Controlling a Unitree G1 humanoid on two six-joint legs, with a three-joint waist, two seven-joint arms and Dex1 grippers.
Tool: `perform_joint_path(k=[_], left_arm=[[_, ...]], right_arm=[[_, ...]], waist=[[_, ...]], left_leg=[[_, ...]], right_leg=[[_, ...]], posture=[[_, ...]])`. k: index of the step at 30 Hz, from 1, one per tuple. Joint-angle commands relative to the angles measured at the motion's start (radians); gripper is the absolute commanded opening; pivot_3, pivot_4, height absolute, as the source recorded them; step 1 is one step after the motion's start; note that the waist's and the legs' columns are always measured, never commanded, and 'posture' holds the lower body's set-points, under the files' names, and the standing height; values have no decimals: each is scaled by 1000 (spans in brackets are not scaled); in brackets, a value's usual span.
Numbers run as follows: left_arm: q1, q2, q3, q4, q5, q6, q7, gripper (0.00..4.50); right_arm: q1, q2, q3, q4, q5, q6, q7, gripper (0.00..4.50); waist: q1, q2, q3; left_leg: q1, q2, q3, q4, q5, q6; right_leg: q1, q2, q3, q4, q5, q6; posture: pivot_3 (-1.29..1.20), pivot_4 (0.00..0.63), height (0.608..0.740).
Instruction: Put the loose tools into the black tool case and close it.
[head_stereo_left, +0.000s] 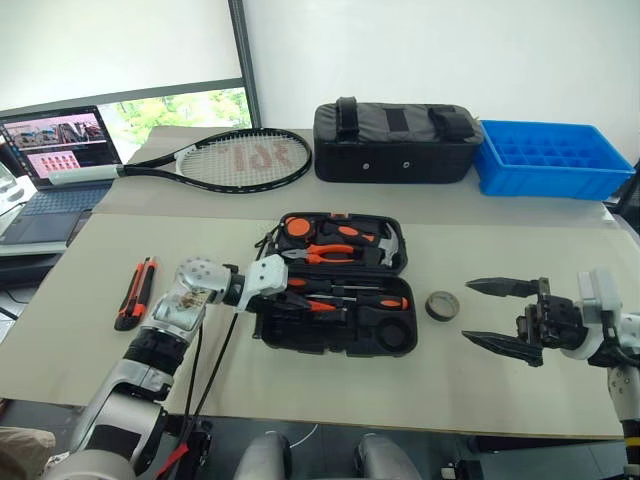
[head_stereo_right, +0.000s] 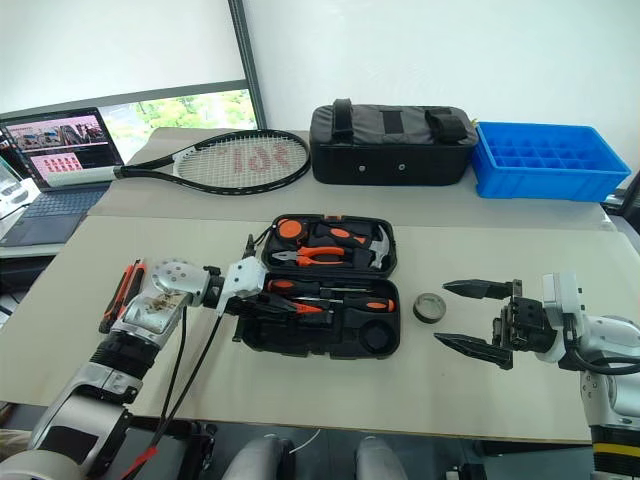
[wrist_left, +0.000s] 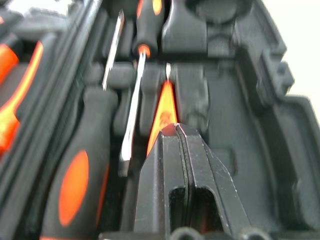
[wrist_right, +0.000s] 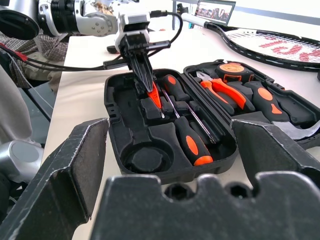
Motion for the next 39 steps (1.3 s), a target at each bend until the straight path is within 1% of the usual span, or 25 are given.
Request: perform_joint_path(k=[1,5,10,13,18,19,21,24,28,31,32,36,39], left_arm=[[-14,-3,1,58,22,-28,12,45],[-7,-24,24,95,-15,8,13,45],[17,-15,17,114,-5,-12,-7,45],[25,-14,28,104,-8,-24,8,45],[35,-8,128,-11,-83,62,92,45],[46,0,153,-49,-100,88,114,276],[80,22,250,-152,-156,163,193,749],[139,58,381,-266,-200,259,327,1817],[228,98,537,-381,-212,367,515,3372],[312,103,638,-478,-201,430,651,4367],[334,98,666,-498,-187,445,708,4472],[415,63,746,-571,-146,514,900,4472],[501,48,781,-626,-122,575,983,4472]], right_arm=[[-2,-11,-28,-22,13,-16,2,4500],[0,-12,-28,-25,16,-13,3,4500],[1,-13,-27,-26,16,-11,5,4500],[-3,-14,-25,-23,17,-10,7,4500],[-15,-13,-14,-21,17,-7,14,4500],[-18,-12,-12,-22,17,-6,15,4500],[-31,-5,1,-20,18,-4,16,4500],[-51,5,19,-4,14,-9,24,4500],[-89,17,39,41,7,-29,47,4500],[-143,15,52,98,7,-27,74,4500],[-165,8,60,123,4,-26,90,4500],[-258,-35,115,228,2,-55,114,4500],[-346,-71,178,317,10,-81,114,4500]], waist=[[0,0,0],[-3,0,0],[-3,0,0],[-4,1,-1],[-9,1,-1],[-9,1,-1],[-11,2,-1],[-17,3,-1],[-22,3,-1],[-25,3,-2],[-25,2,-1],[-25,2,-1],[-26,2,-1]], left_leg=[[0,0,0,0,0,0],[0,0,0,0,0,0],[0,0,0,1,0,0],[0,0,0,1,0,0],[0,0,0,1,0,0],[0,1,0,1,0,0],[0,1,0,1,0,0],[0,2,-1,0,0,0],[1,2,-1,0,0,0],[1,2,-1,0,0,0],[1,2,-1,0,0,0],[2,3,-2,0,0,0],[2,2,-2,0,0,0]], right_leg=[[0,0,0,0,0,0],[0,0,0,0,0,0],[0,0,0,1,0,0],[0,0,0,1,0,0],[0,0,0,1,0,0],[0,0,0,1,0,0],[-1,0,0,1,0,0],[-1,1,0,1,0,0],[0,0,-1,1,0,0],[0,0,-1,1,0,0],[0,-1,-1,1,0,0],[1,-1,-1,1,0,0],[0,-2,-1,1,0,0]], posture=[[0,150,707],[0,150,707],[0,150,707],[0,150,707],[0,150,707],[0,150,707],[0,150,707],[0,150,707],[0,150,707],[0,150,707],[0,150,707],[0,150,707],[0,150,707]])
